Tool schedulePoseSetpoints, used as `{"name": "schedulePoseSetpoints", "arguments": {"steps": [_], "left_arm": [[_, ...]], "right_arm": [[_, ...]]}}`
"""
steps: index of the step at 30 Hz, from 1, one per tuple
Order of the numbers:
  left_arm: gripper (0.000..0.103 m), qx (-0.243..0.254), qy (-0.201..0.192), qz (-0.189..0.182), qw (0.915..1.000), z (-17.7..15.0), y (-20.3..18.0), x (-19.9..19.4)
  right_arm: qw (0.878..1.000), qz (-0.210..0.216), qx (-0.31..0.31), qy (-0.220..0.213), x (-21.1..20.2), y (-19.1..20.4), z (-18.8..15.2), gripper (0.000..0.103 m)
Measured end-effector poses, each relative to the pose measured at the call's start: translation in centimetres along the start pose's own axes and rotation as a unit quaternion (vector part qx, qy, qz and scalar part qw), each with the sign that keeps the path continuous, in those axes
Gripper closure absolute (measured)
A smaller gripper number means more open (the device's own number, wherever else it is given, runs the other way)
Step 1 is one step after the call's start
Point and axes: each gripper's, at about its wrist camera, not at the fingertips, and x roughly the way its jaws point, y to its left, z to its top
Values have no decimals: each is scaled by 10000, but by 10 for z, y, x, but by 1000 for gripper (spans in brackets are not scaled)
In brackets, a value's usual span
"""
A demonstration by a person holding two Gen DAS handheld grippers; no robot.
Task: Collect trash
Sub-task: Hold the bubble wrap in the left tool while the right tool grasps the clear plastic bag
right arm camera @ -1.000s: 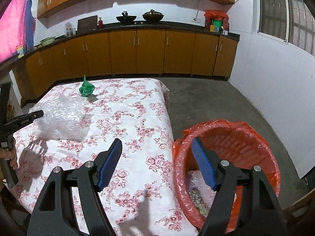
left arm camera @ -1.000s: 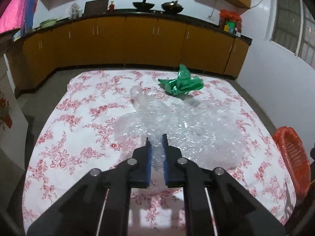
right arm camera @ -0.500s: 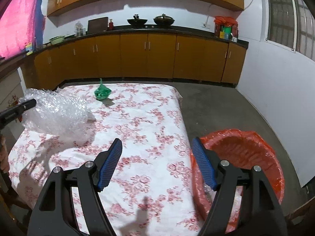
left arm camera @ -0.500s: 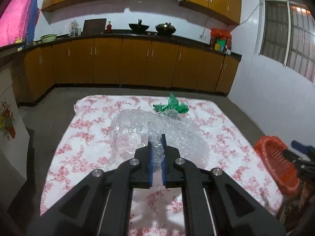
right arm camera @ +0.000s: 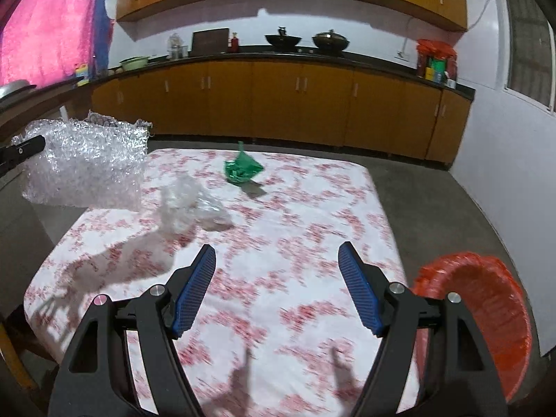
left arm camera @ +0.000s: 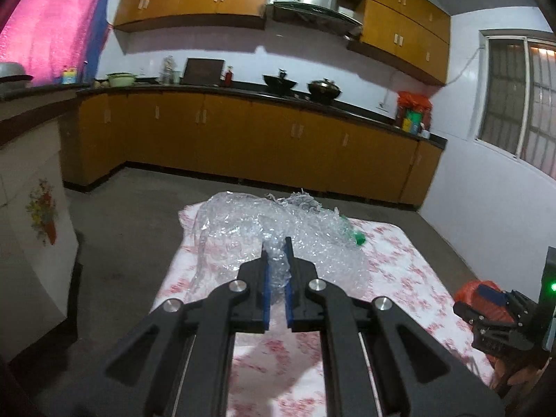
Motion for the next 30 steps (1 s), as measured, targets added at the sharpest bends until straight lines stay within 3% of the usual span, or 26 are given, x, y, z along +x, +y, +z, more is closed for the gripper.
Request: {"name": "schedulePoseSetpoints", "arguments": {"steps": [8, 13, 21, 30], "left_arm": [[95, -177, -91, 274, 9994, 4, 18, 9], [95, -294, -91, 412, 9987, 6, 26, 26], [95, -406, -35, 535, 9977, 10, 29, 63], [96, -424, 42, 605, 9973, 10, 31, 91]], "right_arm": [[9997, 199, -125, 2, 33, 30, 6, 30], [9996, 207, -185, 55, 70, 39, 13, 35], [9981, 480, 97, 375, 132, 43, 29, 40], [9923, 803, -45, 944, 168, 55, 30, 48]]}}
